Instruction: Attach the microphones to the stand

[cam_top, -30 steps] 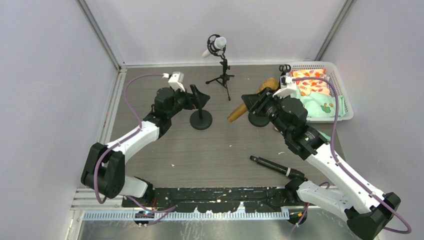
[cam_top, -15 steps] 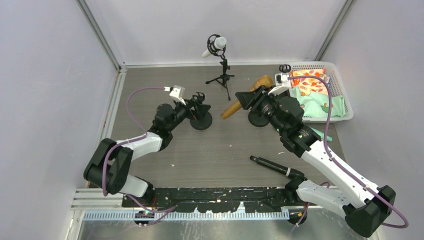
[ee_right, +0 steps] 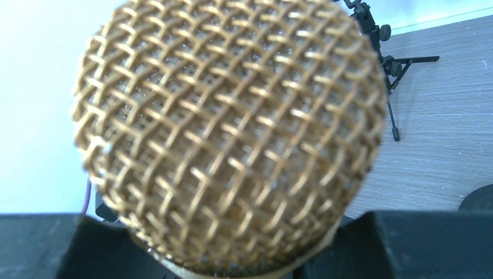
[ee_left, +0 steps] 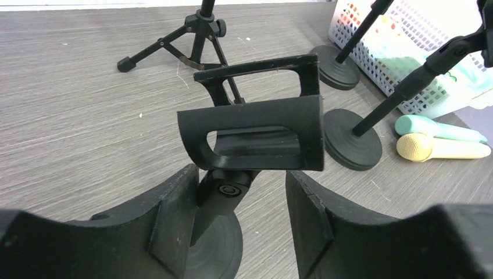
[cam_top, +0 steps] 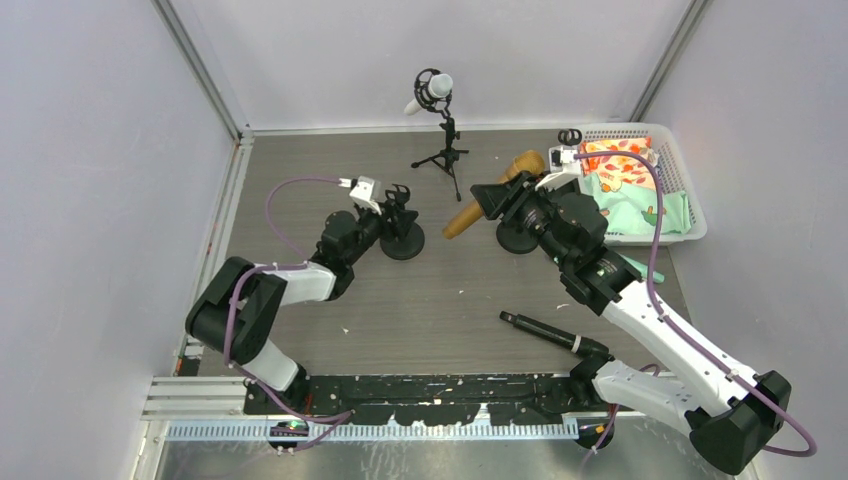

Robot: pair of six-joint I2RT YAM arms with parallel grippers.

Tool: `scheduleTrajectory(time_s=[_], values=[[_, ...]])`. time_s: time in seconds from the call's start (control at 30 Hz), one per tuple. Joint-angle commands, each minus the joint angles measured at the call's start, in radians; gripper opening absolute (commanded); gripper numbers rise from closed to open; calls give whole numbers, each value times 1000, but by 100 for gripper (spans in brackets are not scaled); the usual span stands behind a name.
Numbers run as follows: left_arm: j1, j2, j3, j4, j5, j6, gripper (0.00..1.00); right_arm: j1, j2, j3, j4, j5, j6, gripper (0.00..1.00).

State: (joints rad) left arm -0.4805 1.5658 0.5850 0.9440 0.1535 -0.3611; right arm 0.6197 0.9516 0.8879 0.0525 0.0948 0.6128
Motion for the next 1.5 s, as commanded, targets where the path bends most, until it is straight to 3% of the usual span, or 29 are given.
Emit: scheduleTrajectory(time_s=[0.0,0.23,0.47,0.6,0.73,0.97,1.2,1.47], values=[[-27,16,33,106,-37,70,55,1,5,5,46,-9,-22,1],[-62,70,9,178,-77,91,34,0,13,-8,67,1,-36,1],[-92,92,25,168,-72,85,9,0,-6,-78,208,76,-74,1],[-132,70,28,114,-91,106,1,1,-4,-114,313,96,-145,3],[-152,33,15,81,-100,71,0,0,12,-123,376,88,-224,7],[-179,-59,0,18,-83,-6,0,1,21,-123,490,60,-330,1],[-184,-116,15,-45,-40,-64,0,1,30,-165,678,-98,-421,1],[-191,-111,19,-56,-22,-92,0,5,53,-129,669,-300,-460,1]])
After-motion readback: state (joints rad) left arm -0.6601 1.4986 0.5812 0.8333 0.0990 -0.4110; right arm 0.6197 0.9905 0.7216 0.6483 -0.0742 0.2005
